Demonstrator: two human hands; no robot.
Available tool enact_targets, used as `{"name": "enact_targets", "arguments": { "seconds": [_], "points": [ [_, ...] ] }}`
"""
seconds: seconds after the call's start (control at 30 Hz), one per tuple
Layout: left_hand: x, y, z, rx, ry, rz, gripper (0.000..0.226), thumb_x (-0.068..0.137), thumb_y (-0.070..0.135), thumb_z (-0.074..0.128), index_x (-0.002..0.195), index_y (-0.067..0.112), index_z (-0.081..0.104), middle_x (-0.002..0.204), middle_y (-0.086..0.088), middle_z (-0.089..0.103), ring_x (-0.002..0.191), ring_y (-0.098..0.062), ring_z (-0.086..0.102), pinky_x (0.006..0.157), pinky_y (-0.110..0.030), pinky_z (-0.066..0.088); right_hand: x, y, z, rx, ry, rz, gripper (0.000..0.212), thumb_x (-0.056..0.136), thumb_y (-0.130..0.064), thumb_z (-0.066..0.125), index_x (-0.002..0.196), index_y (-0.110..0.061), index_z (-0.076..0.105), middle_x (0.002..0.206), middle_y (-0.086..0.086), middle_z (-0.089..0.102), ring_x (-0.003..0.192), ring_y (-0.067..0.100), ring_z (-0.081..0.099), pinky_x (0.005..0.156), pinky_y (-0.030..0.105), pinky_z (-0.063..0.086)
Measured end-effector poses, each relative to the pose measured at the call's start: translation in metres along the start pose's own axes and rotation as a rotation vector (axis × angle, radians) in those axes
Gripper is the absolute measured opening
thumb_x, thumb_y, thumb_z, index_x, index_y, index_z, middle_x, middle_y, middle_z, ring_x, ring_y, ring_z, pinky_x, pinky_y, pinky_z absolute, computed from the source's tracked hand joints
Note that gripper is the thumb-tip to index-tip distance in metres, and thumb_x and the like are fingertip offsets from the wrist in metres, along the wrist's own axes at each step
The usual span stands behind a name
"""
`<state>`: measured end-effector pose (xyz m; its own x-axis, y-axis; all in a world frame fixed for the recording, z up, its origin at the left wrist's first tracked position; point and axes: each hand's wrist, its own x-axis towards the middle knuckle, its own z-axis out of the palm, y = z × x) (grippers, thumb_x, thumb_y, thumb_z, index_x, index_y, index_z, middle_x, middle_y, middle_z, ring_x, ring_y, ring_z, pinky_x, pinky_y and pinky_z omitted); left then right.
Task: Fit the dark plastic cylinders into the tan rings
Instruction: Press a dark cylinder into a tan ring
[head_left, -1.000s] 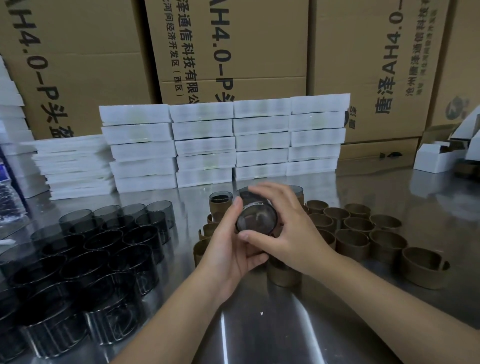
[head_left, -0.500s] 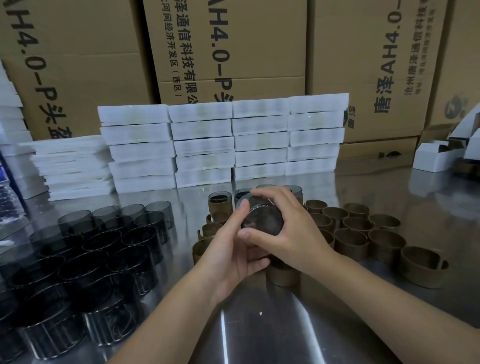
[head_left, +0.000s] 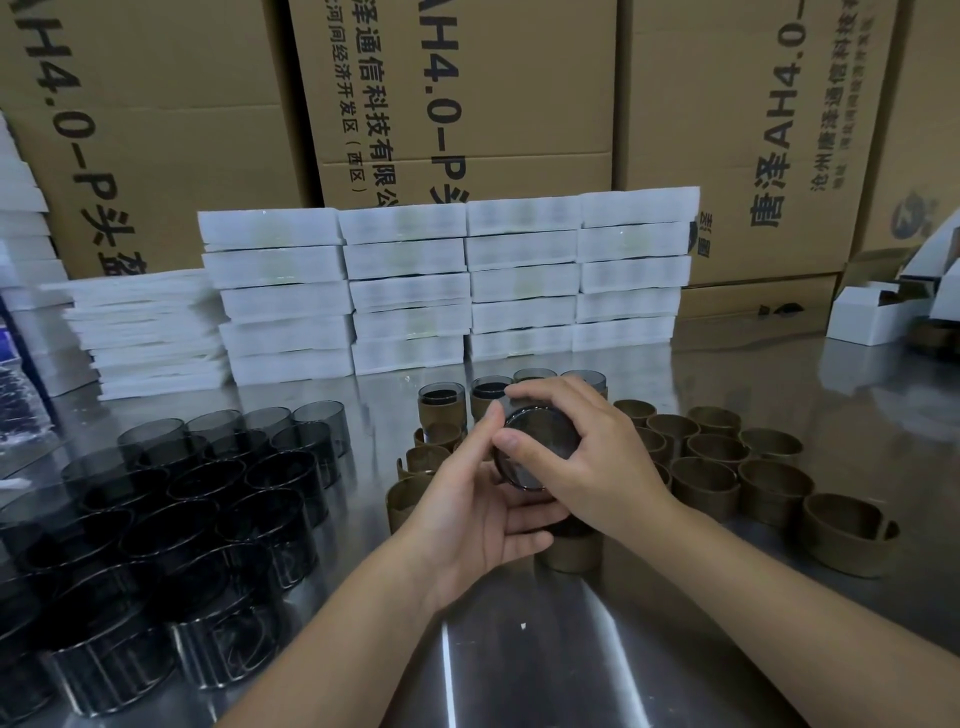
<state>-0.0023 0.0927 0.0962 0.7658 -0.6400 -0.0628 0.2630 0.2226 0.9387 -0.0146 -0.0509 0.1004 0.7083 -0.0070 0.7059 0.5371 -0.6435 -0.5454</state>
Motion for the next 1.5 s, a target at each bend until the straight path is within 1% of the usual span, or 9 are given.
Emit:
{"name": "enact_targets", "arguments": {
  "seconds": [0.6, 0.73, 0.93, 1.03, 1.13, 1.23, 1.33, 1.43, 1.5],
  "points": [
    [0.003, -0.002, 0.002, -0.068, 0.021, 0.071, 0.083, 0.071, 0.066, 0.059, 0.129, 0.007, 0.059, 0.094, -0.007, 0.070, 0.082, -0.017, 0.069, 0.062, -0.023, 0.055, 0.002, -0.003, -0.002, 0.125, 0.015, 0.013, 0.041, 0.083, -0.063, 0.041, 0.111, -0.044, 0.063, 0.114, -0.020, 0.061, 0.111, -0.004, 0.055, 0.094, 0.023, 0.045],
    [0.004, -0.003, 0.003, -0.045, 0.075, 0.184, 0.078, 0.059, 0.063, 0.066, 0.121, 0.016, 0.061, 0.094, -0.004, 0.075, 0.091, -0.016, 0.073, 0.066, -0.023, 0.057, 0.004, -0.007, -0.002, 0.241, 0.051, 0.007, 0.025, 0.092, -0.056, 0.051, 0.111, -0.044, 0.060, 0.115, -0.019, 0.062, 0.112, -0.008, 0.054, 0.093, 0.010, 0.040],
    [0.004, -0.006, 0.007, -0.004, 0.229, 0.254, 0.076, 0.050, 0.057, 0.078, 0.109, 0.014, 0.056, 0.103, -0.014, 0.065, 0.091, -0.018, 0.069, 0.067, -0.025, 0.055, 0.005, -0.011, -0.005, 0.410, 0.098, 0.100, 0.037, 0.080, -0.058, 0.049, 0.110, -0.043, 0.062, 0.108, -0.022, 0.066, 0.110, -0.010, 0.057, 0.090, 0.007, 0.042],
    [0.006, -0.007, 0.006, 0.105, 0.302, 0.352, 0.077, 0.057, 0.055, 0.087, 0.115, 0.017, 0.055, 0.110, -0.015, 0.065, 0.091, -0.016, 0.068, 0.078, -0.032, 0.058, 0.005, -0.015, -0.007, 0.533, 0.075, 0.160, 0.027, 0.078, -0.059, 0.050, 0.086, -0.047, 0.073, 0.093, -0.010, 0.075, 0.093, 0.005, 0.069, 0.077, 0.021, 0.056],
    [0.005, -0.006, 0.004, 0.119, 0.265, 0.430, 0.091, 0.054, 0.048, 0.086, 0.133, 0.028, 0.048, 0.120, -0.009, 0.066, 0.108, -0.023, 0.068, 0.086, -0.037, 0.058, 0.004, -0.018, -0.004, 0.567, 0.013, 0.276, 0.038, 0.081, -0.059, 0.047, 0.083, -0.034, 0.075, 0.085, 0.002, 0.076, 0.080, 0.019, 0.073, 0.063, 0.037, 0.061],
    [0.005, -0.003, 0.004, 0.002, 0.163, 0.399, 0.084, 0.065, 0.050, 0.080, 0.137, 0.022, 0.049, 0.123, -0.016, 0.066, 0.109, -0.028, 0.067, 0.083, -0.032, 0.057, 0.008, -0.015, -0.004, 0.569, -0.032, 0.405, 0.054, 0.095, -0.054, 0.037, 0.083, -0.019, 0.077, 0.077, 0.016, 0.073, 0.066, 0.030, 0.070, 0.058, 0.037, 0.059],
    [0.006, -0.003, 0.003, -0.145, 0.165, 0.368, 0.078, 0.062, 0.052, 0.071, 0.127, 0.011, 0.058, 0.117, -0.022, 0.068, 0.104, -0.030, 0.069, 0.086, -0.035, 0.058, 0.012, -0.012, -0.007, 0.607, -0.104, 0.466, 0.064, 0.100, -0.054, 0.024, 0.086, -0.020, 0.077, 0.072, 0.025, 0.069, 0.050, 0.020, 0.062, 0.055, 0.030, 0.056],
    [0.008, -0.003, 0.000, -0.246, 0.288, 0.401, 0.065, 0.056, 0.054, 0.070, 0.108, 0.014, 0.066, 0.107, -0.022, 0.071, 0.093, -0.028, 0.072, 0.075, -0.032, 0.061, 0.011, -0.008, -0.009, 0.296, -0.106, 0.395, 0.060, 0.100, -0.054, 0.026, 0.077, -0.024, 0.072, 0.057, 0.005, 0.066, 0.047, 0.009, 0.057, 0.052, 0.020, 0.048],
    [0.009, -0.002, -0.001, -0.283, 0.368, 0.454, 0.062, 0.058, 0.053, 0.070, 0.104, 0.012, 0.064, 0.100, -0.021, 0.072, 0.086, -0.026, 0.074, 0.068, -0.029, 0.060, 0.010, -0.005, -0.010, 0.004, -0.089, 0.295, 0.057, 0.098, -0.053, 0.035, 0.064, -0.018, 0.066, 0.055, -0.001, 0.062, 0.052, 0.007, 0.057, 0.060, 0.027, 0.050]
  ]
}}
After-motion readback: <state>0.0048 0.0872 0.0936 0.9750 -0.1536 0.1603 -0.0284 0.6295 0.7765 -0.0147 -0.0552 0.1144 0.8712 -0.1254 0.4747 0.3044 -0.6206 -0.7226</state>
